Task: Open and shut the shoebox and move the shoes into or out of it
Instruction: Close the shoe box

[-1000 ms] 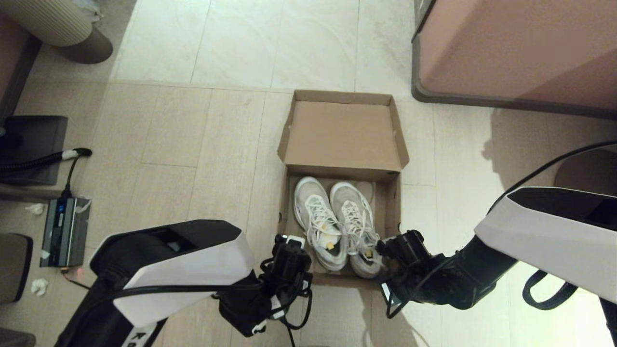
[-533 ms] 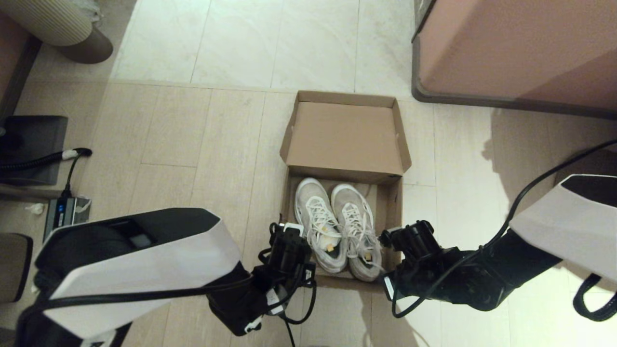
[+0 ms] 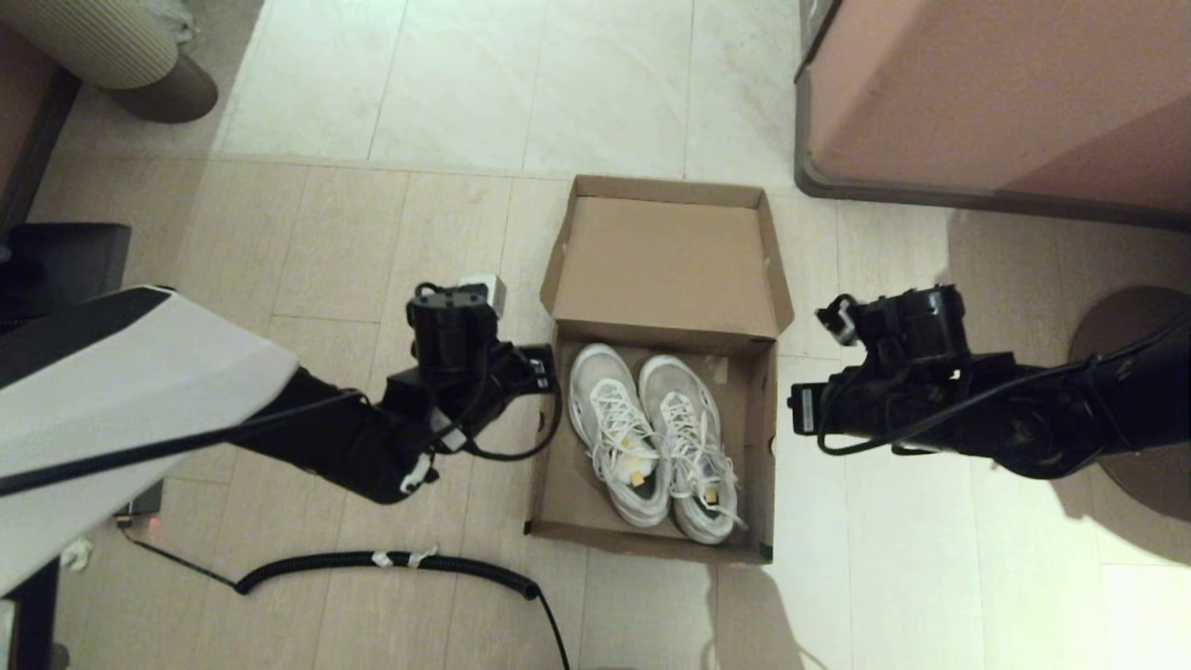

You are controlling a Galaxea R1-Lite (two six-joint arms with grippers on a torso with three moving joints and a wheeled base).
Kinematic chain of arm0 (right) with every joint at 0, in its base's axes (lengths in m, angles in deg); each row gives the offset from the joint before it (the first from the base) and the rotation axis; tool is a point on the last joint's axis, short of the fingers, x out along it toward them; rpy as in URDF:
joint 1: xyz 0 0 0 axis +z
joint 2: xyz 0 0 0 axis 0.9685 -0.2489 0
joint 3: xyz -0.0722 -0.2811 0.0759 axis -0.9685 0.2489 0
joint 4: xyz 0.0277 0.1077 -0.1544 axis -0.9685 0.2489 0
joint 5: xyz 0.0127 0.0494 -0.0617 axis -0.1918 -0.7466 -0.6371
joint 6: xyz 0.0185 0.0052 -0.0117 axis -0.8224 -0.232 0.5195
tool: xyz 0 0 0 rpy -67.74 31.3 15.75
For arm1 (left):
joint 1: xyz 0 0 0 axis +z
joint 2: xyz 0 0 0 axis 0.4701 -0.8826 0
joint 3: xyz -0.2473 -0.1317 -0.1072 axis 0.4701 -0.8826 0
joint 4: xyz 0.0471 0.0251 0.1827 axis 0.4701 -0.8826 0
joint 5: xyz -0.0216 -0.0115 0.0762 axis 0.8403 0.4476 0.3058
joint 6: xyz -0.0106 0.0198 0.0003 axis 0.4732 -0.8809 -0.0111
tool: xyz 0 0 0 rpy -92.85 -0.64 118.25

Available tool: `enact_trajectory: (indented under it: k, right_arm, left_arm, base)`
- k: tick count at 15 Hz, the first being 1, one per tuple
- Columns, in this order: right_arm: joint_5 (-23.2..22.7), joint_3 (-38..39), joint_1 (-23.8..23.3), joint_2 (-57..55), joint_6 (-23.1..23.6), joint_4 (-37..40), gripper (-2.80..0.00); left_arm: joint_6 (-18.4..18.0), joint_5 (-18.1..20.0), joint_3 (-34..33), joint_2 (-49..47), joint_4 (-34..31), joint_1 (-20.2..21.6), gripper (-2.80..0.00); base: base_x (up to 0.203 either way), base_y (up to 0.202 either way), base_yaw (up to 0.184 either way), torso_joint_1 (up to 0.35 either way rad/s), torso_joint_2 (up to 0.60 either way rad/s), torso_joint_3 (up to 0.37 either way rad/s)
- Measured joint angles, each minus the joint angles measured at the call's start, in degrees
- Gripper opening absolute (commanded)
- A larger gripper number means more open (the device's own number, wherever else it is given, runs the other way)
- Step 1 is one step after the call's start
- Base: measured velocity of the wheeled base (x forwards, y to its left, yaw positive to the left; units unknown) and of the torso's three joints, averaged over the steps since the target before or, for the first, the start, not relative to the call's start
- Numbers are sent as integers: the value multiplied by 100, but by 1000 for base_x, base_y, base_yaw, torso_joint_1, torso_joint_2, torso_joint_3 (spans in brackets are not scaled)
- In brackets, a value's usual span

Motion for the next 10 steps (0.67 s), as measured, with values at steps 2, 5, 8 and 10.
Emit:
enact_trajectory:
  k: [2,5,8,10]
  right_arm:
    - [-1007,-417,-643,-36,-24,47,-280]
    - [-2363,-1214,-1361,-547,-105,15,-280]
    - [-2652,-2325,-1695,-1530,-551,-395,-280]
    - [-2686,-3279,-1765,-2239,-1181,-845,-280]
  left_arm:
    - [250,812,865,-193,-161,511,-280]
    - [924,1634,2341,-867,-300,969,-280]
    - [1402,1805,3651,-1779,-337,1126,-280]
    - [1507,1857,3999,-2234,-316,1126,-280]
  base:
    - [0,0,0,0,0,0]
    - [0,0,0,0,0,0]
    - [0,0,0,0,0,0]
    - [0,0,0,0,0,0]
